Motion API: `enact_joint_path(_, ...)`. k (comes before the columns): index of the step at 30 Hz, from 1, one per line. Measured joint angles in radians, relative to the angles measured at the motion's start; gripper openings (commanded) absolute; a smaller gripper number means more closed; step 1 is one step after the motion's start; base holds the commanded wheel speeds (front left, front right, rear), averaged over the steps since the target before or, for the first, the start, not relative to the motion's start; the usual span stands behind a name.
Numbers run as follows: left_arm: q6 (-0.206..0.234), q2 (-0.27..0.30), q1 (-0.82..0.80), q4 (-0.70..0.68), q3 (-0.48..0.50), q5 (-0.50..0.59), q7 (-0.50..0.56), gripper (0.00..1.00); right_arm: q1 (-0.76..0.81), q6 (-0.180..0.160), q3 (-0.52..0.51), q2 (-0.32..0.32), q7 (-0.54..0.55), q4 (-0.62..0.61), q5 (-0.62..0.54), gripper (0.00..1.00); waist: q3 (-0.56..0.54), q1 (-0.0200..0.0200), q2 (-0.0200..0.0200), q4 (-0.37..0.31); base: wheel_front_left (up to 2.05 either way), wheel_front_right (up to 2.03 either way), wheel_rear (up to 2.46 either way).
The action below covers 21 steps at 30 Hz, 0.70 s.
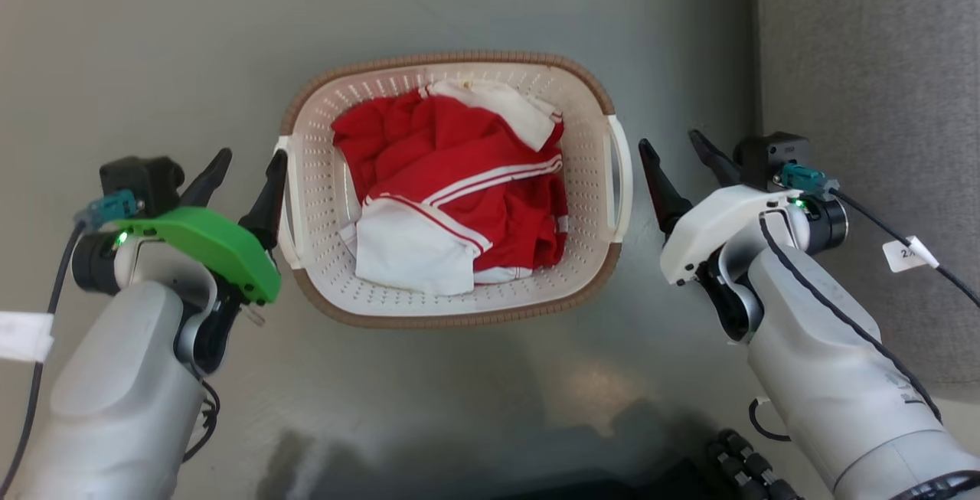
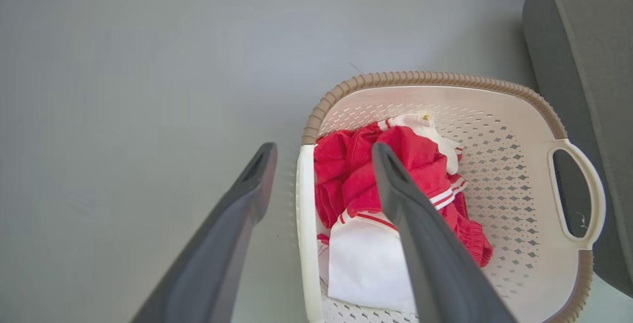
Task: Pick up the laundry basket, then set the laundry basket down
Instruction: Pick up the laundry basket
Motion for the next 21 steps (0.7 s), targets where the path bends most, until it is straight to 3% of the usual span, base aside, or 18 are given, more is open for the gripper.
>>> enact_joint_path(7,0.000,0.003,-0.061,0.050,-0.053,-0.026,0.039,1.00,-0.053,0.020,0.079,0.000,0.008,0.025,0.074,1.00,0.090,0.0000,0.0000,0.003,0.00,0.00,0.00)
enact_joint_path(21,0.000,0.007,-0.179,0.120,-0.123,-0.119,0.101,1.00,-0.162,0.016,0.172,-0.002,0.041,0.079,0.160,1.00,0.221,-0.0001,0.0000,0.006,0.00,0.00,0.00)
